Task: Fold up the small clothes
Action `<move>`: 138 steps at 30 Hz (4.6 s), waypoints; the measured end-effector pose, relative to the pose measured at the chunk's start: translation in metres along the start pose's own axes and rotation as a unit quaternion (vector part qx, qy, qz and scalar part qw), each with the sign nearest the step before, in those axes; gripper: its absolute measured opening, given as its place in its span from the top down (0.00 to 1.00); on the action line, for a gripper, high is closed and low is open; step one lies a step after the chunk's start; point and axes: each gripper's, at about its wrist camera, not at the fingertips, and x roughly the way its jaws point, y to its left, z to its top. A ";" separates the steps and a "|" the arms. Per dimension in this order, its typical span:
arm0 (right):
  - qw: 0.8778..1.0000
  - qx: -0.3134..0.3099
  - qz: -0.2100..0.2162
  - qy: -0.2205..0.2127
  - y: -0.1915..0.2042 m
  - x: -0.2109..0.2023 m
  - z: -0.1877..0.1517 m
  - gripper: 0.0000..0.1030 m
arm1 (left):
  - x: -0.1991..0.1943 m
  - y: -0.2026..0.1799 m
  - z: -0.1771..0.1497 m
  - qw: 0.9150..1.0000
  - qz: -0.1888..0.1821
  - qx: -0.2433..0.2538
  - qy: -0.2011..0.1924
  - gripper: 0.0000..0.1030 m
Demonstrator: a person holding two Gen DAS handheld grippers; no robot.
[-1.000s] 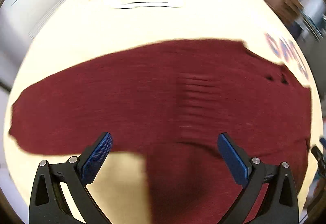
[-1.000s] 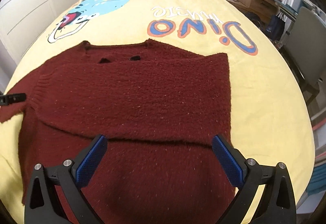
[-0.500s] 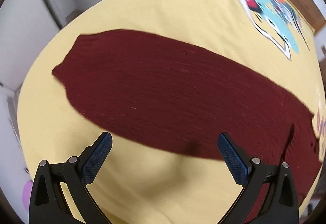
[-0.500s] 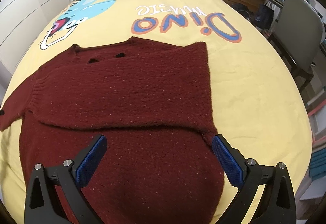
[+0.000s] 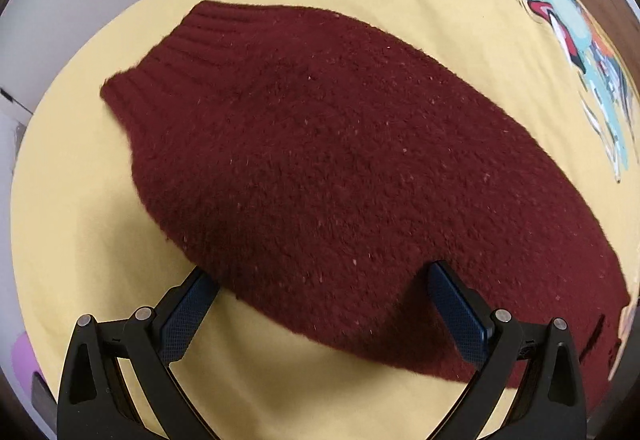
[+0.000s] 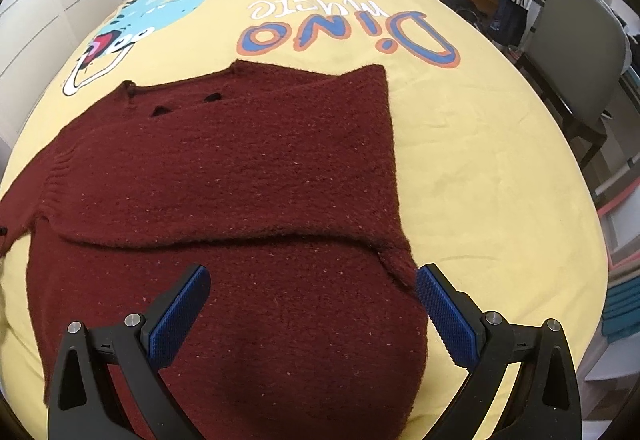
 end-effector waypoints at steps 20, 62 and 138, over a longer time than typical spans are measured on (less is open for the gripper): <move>1.000 -0.007 -0.013 -0.003 0.001 -0.005 0.001 0.00 | -0.014 -0.052 0.040 0.997 -0.028 0.075 0.001 0.87; 1.000 -0.001 0.014 -0.010 -0.021 -0.013 0.032 0.00 | -0.009 -0.449 -0.254 0.875 -0.143 0.460 0.052 0.87; 0.960 -0.273 0.059 0.024 0.232 0.034 0.061 0.00 | 0.076 -0.321 -0.153 0.900 -0.152 0.395 0.103 0.82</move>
